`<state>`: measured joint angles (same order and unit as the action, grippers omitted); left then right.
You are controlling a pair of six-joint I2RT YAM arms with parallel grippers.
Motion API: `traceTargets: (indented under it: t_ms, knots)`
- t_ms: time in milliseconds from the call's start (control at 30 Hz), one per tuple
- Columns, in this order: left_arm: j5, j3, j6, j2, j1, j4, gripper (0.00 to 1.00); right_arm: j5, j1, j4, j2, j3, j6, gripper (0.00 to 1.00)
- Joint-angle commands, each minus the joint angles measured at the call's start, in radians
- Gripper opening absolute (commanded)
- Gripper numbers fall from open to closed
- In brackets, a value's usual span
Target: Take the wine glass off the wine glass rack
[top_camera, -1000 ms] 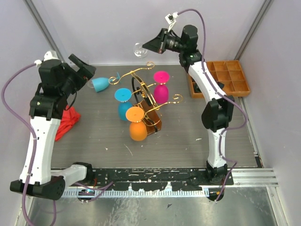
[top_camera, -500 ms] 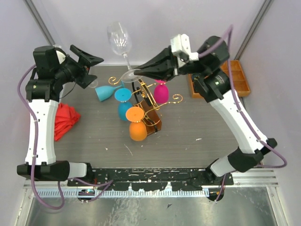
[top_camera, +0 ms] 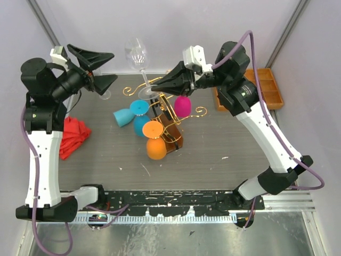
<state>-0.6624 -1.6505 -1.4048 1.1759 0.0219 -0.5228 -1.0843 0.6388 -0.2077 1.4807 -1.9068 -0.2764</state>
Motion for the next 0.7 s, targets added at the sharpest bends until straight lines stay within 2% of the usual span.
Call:
traceTargets:
  t_ms: [0,367,667]
  knots:
    - [-0.092,0.051,-0.115,0.000,0.019,0.174,0.98,0.023,0.023,0.055,-0.021,-0.018,-0.038,0.00]
    - [-0.111,0.103,-0.151,0.003,0.047,0.214,0.98,0.000,0.109,0.048,0.031,-0.054,0.005,0.00]
    - [-0.119,0.081,-0.150,0.027,0.085,0.212,0.98,-0.002,0.117,0.034,0.044,-0.057,0.039,0.00]
